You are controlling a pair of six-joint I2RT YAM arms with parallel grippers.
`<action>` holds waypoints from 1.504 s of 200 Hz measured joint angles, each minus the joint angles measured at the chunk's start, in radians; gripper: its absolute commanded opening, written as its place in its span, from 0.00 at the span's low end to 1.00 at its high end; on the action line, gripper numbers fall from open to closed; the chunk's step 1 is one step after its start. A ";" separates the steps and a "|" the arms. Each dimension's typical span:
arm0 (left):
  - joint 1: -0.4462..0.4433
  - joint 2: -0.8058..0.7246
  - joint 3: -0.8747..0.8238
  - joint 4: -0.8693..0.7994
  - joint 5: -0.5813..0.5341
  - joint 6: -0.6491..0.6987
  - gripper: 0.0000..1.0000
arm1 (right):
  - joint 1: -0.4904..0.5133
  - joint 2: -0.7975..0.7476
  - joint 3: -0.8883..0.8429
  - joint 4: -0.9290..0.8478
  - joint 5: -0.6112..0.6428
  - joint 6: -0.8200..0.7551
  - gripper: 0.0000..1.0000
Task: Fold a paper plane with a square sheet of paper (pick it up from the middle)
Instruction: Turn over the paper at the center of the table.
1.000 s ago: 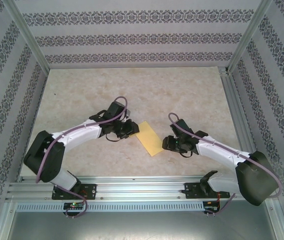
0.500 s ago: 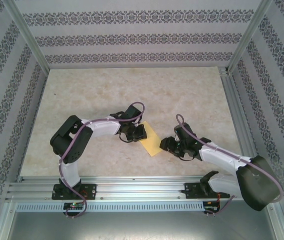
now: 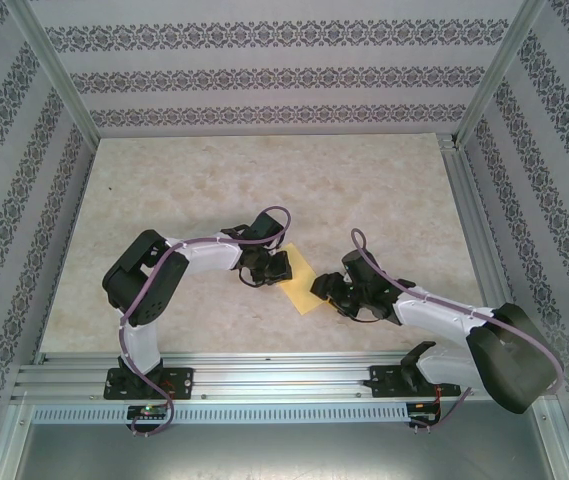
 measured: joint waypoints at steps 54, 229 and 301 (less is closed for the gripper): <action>0.000 0.000 0.000 0.000 -0.003 0.001 0.13 | 0.018 -0.026 -0.032 -0.014 0.048 0.048 0.55; 0.000 -0.002 -0.002 0.001 0.000 0.001 0.13 | -0.016 -0.014 0.008 -0.055 0.151 0.018 0.56; 0.000 -0.004 -0.004 0.001 0.000 0.001 0.13 | -0.037 0.048 0.043 -0.075 0.155 -0.075 0.52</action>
